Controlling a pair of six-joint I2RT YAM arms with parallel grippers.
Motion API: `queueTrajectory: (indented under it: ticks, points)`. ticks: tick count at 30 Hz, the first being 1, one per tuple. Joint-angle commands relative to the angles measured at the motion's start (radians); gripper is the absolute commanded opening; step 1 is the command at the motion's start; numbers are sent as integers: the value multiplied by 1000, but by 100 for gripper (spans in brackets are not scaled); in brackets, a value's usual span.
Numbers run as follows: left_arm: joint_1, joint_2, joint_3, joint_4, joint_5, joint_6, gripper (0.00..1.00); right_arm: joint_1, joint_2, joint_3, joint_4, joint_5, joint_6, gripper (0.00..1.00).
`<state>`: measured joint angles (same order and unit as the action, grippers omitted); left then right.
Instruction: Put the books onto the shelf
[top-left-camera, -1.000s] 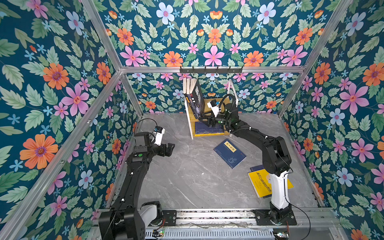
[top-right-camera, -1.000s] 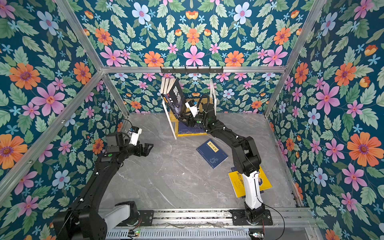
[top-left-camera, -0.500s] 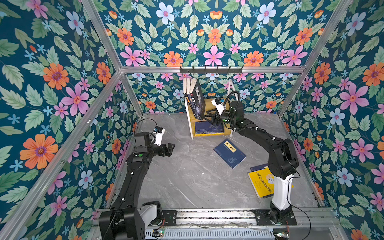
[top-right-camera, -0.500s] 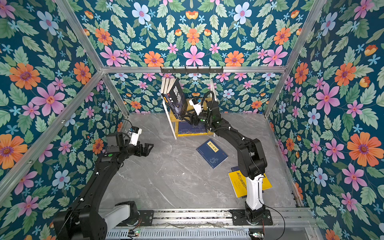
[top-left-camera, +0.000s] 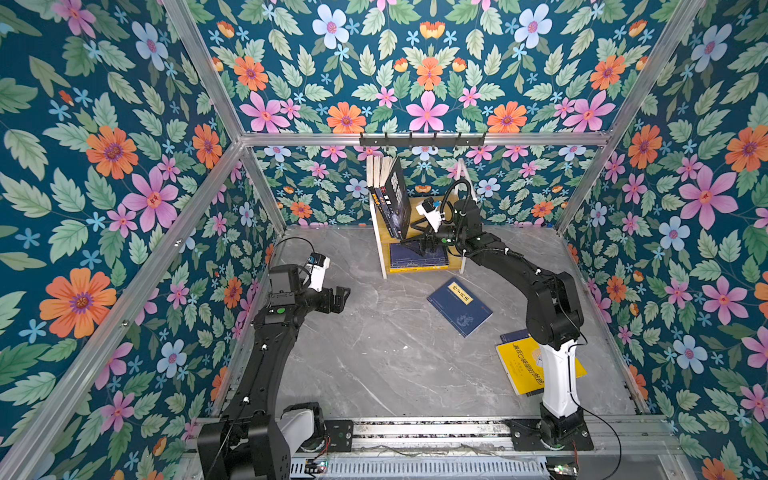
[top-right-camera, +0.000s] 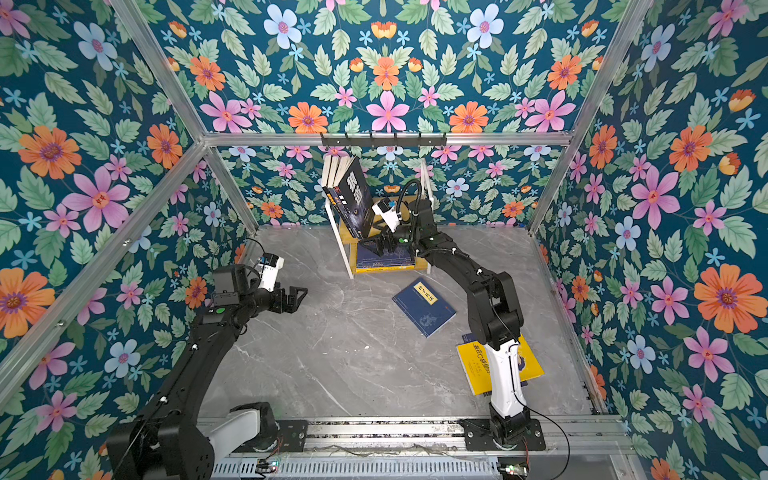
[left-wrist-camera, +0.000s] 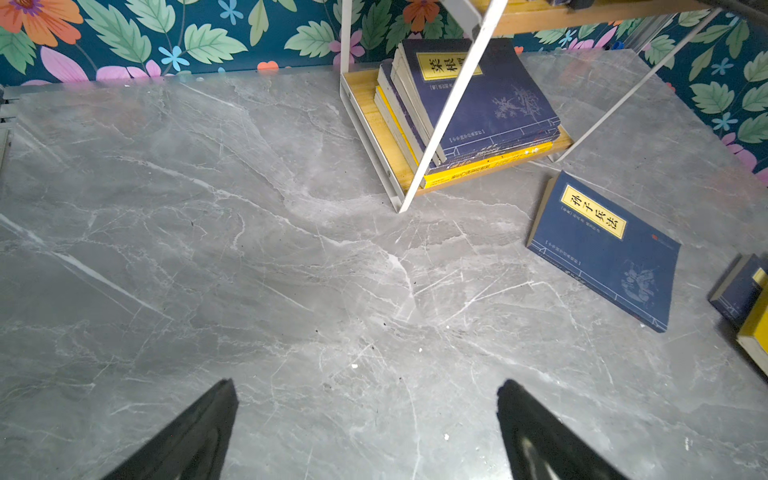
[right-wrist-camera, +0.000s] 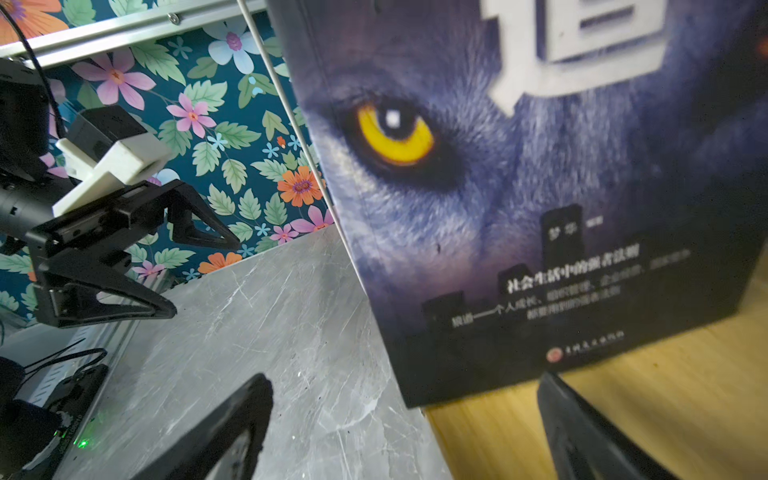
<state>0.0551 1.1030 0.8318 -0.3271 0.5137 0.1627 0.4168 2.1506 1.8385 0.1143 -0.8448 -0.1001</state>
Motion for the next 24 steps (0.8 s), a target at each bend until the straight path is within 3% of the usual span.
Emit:
queueTrajectory:
  ticks: [1, 5, 14, 24]
  points:
    - [3, 2, 4, 12, -1, 9, 100, -2, 49, 69, -65, -68, -24, 99]
    - [3, 0, 1, 17, 7, 9, 100, -1, 119, 187, -147, -119, -39, 99]
    - [4, 11, -4, 20, 5, 13, 100, -1, 204, 325, -190, -105, -38, 93]
    - [3, 16, 6, 17, 11, 5, 100, -1, 179, 293, -172, -70, -43, 89]
